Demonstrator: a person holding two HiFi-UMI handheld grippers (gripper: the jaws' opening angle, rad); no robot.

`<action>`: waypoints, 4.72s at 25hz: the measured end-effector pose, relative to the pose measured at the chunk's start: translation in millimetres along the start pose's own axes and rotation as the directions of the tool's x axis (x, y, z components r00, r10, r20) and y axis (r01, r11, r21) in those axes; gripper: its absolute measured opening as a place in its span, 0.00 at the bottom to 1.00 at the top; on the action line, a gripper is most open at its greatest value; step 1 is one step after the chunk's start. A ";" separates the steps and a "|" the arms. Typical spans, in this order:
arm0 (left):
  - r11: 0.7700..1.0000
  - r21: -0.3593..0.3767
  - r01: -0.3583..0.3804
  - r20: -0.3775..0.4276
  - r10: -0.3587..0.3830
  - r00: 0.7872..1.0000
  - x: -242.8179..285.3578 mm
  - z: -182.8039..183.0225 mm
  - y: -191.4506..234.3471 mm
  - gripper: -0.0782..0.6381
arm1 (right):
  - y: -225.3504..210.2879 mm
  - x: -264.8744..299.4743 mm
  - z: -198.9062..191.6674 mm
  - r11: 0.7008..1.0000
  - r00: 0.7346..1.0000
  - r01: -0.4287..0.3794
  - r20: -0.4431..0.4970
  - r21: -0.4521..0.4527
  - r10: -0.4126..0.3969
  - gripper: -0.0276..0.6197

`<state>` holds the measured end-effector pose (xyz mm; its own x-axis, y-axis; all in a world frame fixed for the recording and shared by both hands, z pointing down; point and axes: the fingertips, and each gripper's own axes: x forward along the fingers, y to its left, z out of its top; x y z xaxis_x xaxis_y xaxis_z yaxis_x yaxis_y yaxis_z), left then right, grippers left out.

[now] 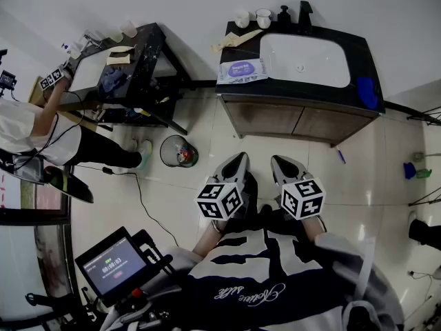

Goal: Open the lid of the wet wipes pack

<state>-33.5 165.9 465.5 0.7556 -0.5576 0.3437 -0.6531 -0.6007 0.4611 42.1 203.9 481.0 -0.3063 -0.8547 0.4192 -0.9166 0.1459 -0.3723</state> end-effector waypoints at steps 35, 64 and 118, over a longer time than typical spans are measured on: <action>0.992 -0.045 0.119 -0.177 -0.125 0.976 219.1 125.9 215.1 0.11 | -79.6 240.3 123.5 0.976 0.986 0.164 0.011 0.144 -0.167 0.04; 0.962 -0.228 -0.150 -0.321 0.071 0.944 275.0 84.0 251.2 0.11 | -117.3 326.6 137.6 0.969 0.936 -0.118 -0.349 -0.218 0.035 0.09; 0.973 0.090 -0.212 -0.477 0.229 0.849 297.6 57.5 252.1 0.11 | -107.9 373.4 94.1 0.350 0.825 -0.554 -0.555 -0.756 0.108 0.15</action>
<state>23.9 -184.5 637.0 0.5160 -0.3377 0.7872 -0.8001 -0.5183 0.3021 50.7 -177.9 599.8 -0.4940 -0.4133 0.7650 -0.3456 0.9007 0.2634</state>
